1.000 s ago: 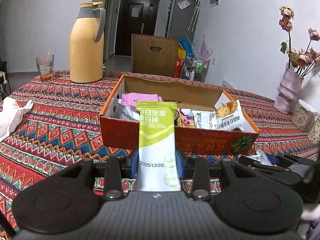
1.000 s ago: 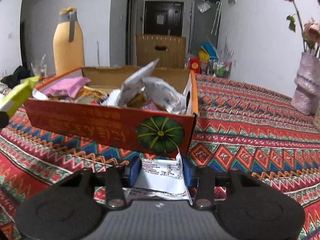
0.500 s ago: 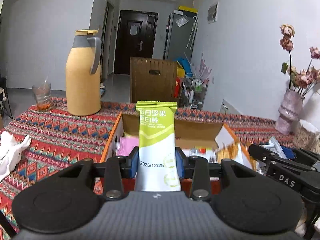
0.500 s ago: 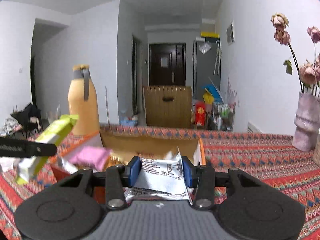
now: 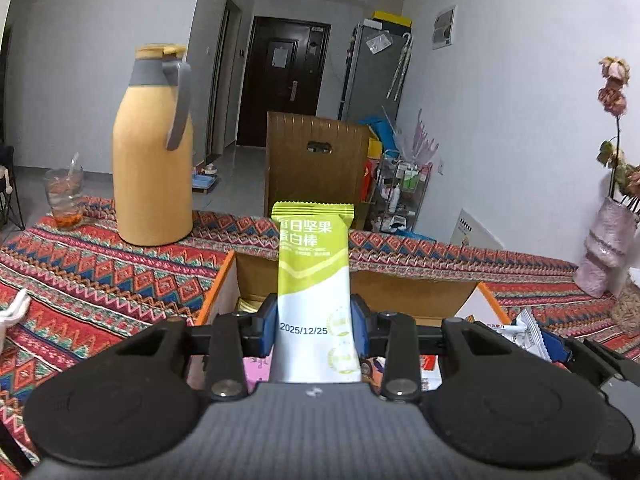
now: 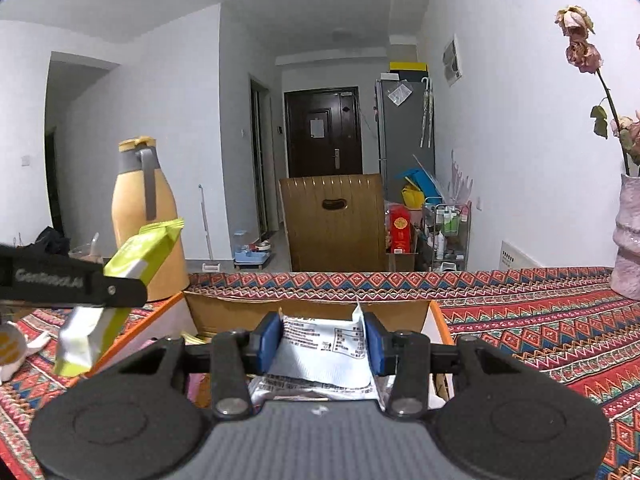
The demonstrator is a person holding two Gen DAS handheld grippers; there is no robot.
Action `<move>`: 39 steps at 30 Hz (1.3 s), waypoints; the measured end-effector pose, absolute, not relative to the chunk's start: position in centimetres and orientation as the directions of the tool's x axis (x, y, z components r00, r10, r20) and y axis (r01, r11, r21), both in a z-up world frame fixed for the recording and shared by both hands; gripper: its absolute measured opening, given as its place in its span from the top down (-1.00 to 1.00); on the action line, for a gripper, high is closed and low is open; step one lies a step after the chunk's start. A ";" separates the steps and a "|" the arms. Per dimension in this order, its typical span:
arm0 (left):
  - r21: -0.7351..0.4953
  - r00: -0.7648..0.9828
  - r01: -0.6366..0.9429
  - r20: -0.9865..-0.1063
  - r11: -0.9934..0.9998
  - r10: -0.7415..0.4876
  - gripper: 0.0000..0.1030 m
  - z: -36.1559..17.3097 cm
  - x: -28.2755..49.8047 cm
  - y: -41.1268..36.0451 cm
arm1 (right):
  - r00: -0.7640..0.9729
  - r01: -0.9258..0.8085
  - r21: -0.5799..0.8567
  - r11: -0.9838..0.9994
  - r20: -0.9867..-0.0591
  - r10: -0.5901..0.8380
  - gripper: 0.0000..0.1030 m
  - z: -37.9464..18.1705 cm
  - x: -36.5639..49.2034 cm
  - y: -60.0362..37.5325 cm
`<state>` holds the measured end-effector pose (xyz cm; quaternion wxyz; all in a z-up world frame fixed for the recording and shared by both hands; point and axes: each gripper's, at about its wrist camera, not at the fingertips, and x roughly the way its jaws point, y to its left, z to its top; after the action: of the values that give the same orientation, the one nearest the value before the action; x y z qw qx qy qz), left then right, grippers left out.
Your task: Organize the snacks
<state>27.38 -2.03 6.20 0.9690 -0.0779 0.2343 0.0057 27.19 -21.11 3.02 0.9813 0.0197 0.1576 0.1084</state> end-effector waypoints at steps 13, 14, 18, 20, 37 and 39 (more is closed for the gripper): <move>-0.177 0.902 -0.084 -0.431 0.981 0.000 -1.00 4.5 27.6 -0.7 | 0.911 -0.167 0.111 0.980 -0.363 0.196 -0.85 0.3 29.5 -22.1; -0.179 0.904 -0.081 -0.428 0.981 -0.004 -1.00 4.7 27.5 -0.7 | 0.911 -0.163 0.119 0.979 -0.364 0.196 -0.95 0.3 29.5 -22.3; -0.166 0.914 -0.094 -0.406 0.982 0.019 -1.00 5.9 26.6 -0.8 | 0.912 -0.159 0.134 0.978 -0.361 0.197 -1.00 0.6 29.1 -22.7; -0.157 0.918 -0.098 -0.395 0.983 0.028 -1.00 6.8 25.8 -0.7 | 0.917 -0.156 0.127 0.980 -0.350 0.192 -1.00 1.1 28.5 -22.7; -0.154 0.948 -0.037 -0.319 0.987 -0.014 -1.00 9.0 11.9 0.2 | 0.936 -0.187 0.105 0.977 -0.283 0.210 -1.00 5.2 16.3 -24.3; -0.158 0.945 -0.038 -0.327 0.987 -0.016 -1.00 8.4 10.6 0.4 | 0.933 -0.195 0.105 0.975 -0.286 0.218 -1.00 5.0 14.8 -24.4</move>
<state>10.65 0.39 8.37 0.9828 -0.0812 0.1657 0.0054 14.78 -24.40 5.04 0.9824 0.0374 0.1495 0.1051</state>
